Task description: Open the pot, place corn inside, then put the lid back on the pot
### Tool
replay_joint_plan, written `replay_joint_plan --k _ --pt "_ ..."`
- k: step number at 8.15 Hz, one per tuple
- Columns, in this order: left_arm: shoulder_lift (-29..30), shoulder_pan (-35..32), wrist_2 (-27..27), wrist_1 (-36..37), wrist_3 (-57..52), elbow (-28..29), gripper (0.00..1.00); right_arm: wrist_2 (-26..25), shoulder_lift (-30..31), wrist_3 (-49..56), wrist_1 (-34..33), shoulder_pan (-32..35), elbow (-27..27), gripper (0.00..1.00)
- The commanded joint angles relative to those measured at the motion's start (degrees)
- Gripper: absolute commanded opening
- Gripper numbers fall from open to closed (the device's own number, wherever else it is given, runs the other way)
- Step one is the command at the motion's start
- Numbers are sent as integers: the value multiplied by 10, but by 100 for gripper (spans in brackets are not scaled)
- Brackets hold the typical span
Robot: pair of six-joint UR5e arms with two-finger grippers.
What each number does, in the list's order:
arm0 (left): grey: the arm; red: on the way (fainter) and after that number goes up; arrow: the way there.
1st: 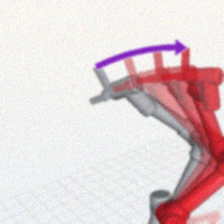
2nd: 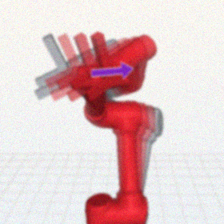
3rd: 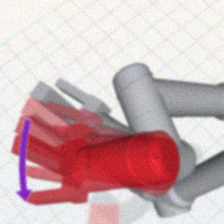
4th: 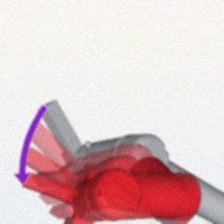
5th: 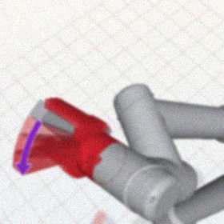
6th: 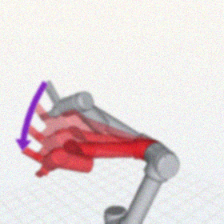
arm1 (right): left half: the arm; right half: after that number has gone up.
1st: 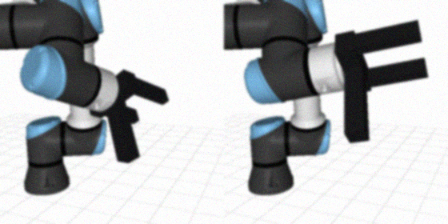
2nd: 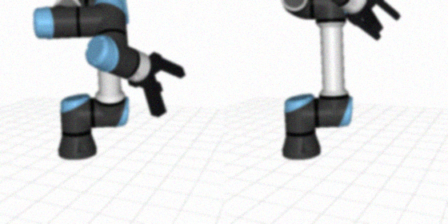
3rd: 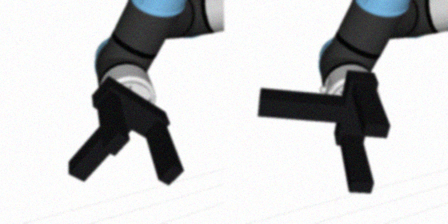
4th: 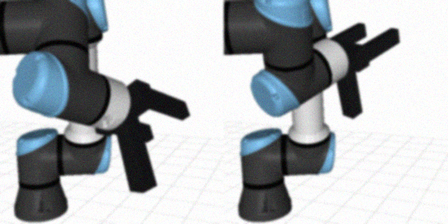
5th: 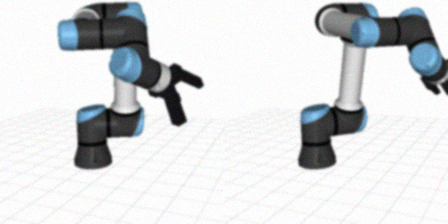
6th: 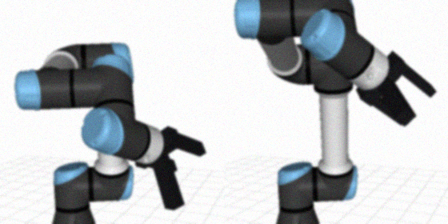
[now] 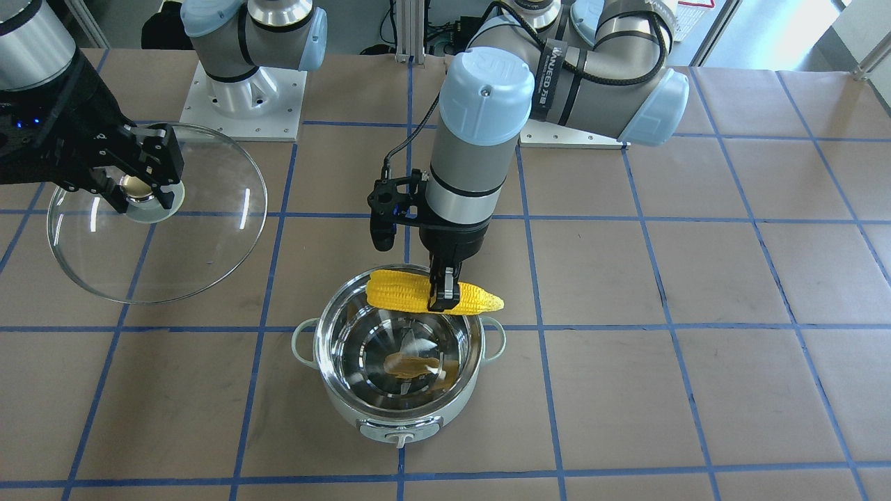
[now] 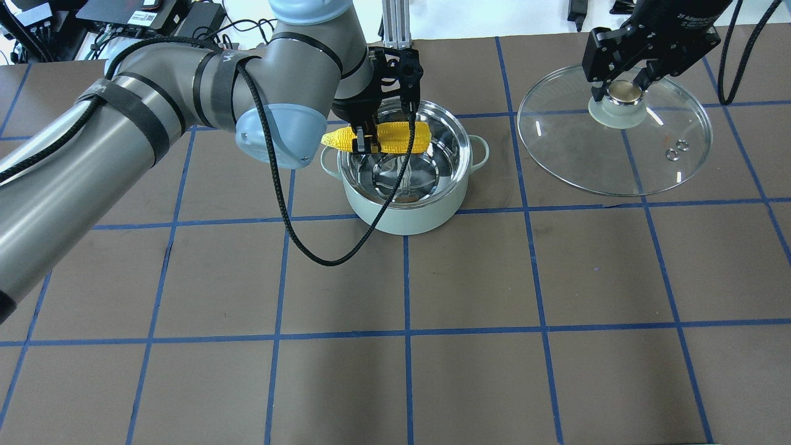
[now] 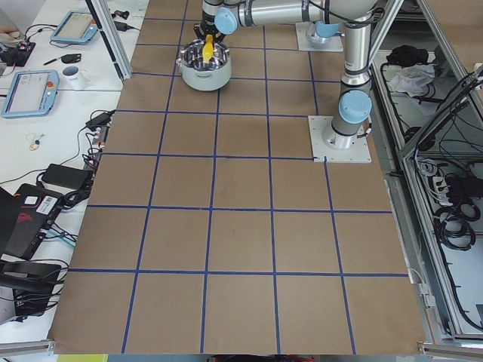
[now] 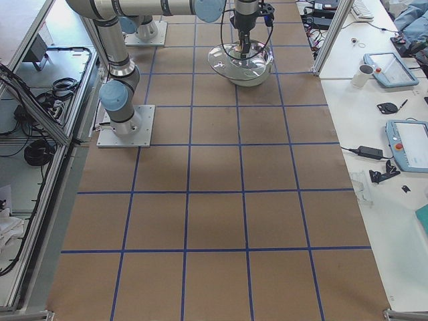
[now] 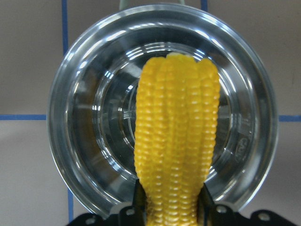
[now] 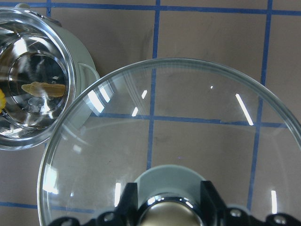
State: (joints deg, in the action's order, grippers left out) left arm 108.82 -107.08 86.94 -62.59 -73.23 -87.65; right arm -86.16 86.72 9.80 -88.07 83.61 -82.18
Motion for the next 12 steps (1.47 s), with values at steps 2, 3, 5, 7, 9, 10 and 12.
replay_joint_plan --k 2,3,5,7,9,10,12 --pt "56 -6 -13 77 46 20 0 3 0 -4 0 1 -1 41" --pt "67 -6 -13 77 50 21 0 3 0 -4 0 1 -1 41" --pt "78 -8 -11 78 59 21 0 3 0 -4 0 1 -1 41" --pt "73 -8 -9 78 80 21 60 3 0 -4 1 1 -1 41" --pt "66 -9 -11 78 105 21 94 3 0 -4 1 1 -1 41" --pt "58 -10 -12 77 106 21 96 3 0 -4 1 1 -1 41" --pt "50 -10 -12 75 107 21 98 3 0 -4 1 1 -1 41"
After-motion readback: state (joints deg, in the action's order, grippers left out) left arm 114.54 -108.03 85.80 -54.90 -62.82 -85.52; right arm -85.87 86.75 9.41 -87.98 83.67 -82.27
